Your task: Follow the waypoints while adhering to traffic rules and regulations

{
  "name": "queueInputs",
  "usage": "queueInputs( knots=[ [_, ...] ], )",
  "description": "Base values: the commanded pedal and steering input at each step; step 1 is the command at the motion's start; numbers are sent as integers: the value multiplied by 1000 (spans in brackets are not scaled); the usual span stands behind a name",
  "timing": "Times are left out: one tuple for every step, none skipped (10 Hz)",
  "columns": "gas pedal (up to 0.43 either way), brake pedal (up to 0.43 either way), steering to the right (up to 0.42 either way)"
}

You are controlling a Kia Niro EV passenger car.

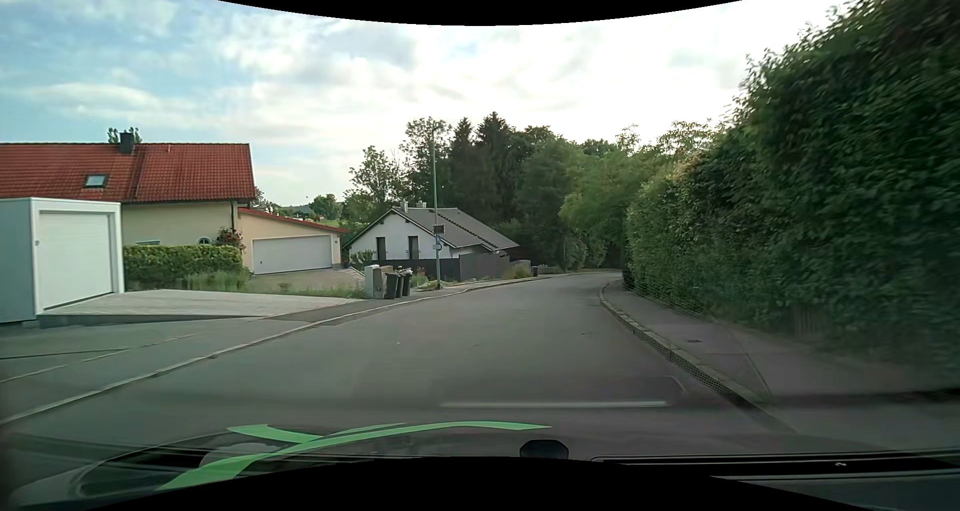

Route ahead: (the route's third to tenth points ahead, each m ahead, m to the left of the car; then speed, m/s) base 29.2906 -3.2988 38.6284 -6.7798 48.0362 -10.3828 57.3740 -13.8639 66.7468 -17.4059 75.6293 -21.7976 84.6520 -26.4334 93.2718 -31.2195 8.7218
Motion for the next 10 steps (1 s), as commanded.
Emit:
queueInputs(
  knots=[
    [0,0,39],
    [0,0,39],
    [0,0,39],
    [0,0,39],
    [0,0,39],
    [0,0,39],
    [0,0,39],
    [0,0,37],
    [0,0,35],
    [0,0,34]
  ],
)
